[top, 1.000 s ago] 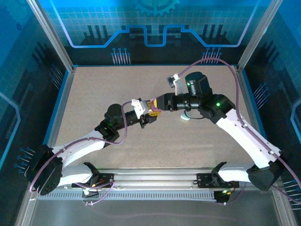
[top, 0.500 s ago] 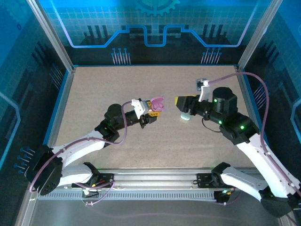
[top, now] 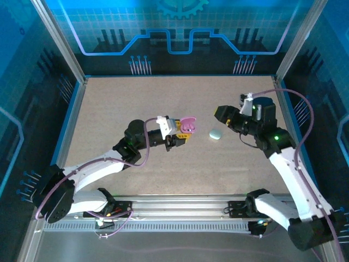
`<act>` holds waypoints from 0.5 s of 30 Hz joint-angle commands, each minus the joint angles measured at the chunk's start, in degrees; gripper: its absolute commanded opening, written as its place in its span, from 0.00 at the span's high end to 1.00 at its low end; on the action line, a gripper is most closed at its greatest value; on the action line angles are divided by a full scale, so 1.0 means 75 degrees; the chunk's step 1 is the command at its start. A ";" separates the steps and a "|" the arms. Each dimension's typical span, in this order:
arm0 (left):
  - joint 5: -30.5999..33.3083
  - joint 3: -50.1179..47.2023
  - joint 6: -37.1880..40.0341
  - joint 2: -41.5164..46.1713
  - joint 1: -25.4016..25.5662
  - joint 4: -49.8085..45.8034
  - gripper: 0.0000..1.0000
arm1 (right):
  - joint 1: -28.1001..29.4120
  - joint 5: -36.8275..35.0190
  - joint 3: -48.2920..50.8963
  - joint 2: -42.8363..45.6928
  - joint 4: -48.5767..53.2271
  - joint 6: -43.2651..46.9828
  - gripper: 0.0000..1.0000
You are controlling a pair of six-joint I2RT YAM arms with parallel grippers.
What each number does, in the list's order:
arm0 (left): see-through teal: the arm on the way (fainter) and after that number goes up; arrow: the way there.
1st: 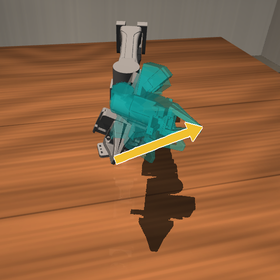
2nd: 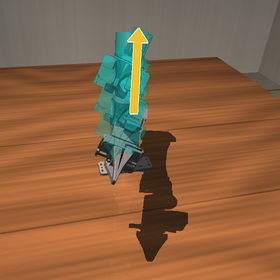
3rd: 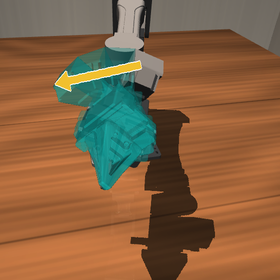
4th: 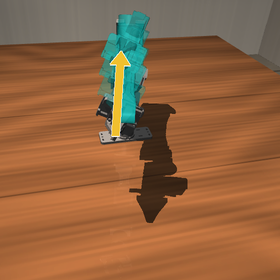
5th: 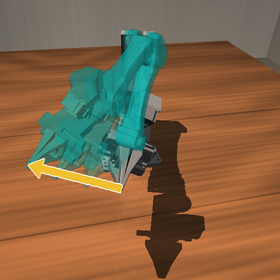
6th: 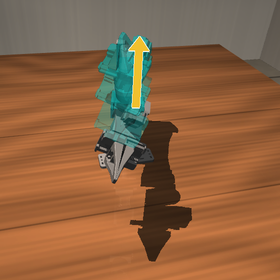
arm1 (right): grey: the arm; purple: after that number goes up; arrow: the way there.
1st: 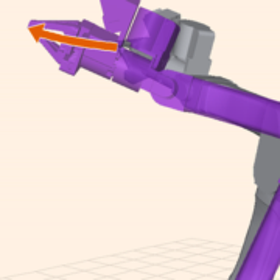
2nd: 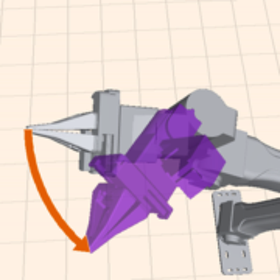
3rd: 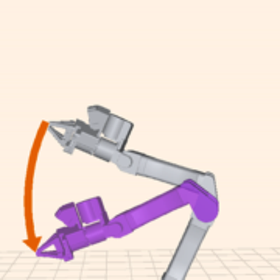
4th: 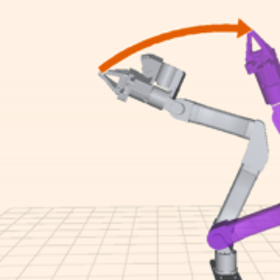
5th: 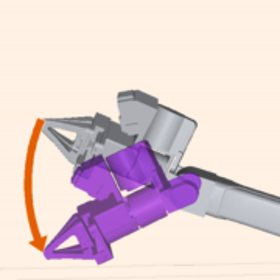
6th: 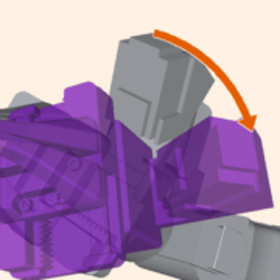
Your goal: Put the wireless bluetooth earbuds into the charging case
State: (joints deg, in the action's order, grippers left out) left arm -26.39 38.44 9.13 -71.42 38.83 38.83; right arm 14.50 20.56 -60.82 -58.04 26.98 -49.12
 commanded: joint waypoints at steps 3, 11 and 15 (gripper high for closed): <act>-0.0372 0.0378 0.0049 -0.0077 0.0179 0.0011 0.68 | 0.0106 0.1278 -0.0706 -0.0535 -0.0094 0.0111 0.39; -0.0337 0.0453 0.0084 -0.0087 0.0269 -0.0083 0.68 | 0.0566 0.1463 -0.1073 -0.0980 -0.0047 0.0427 0.39; -0.0186 0.0407 0.0078 -0.0075 0.0272 0.0031 0.68 | 0.0897 0.1513 -0.1383 -0.1232 0.0262 0.0799 0.38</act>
State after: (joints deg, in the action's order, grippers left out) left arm -27.46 39.77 9.15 -71.48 40.36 37.63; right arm 19.57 30.11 -68.66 -66.43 27.16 -46.17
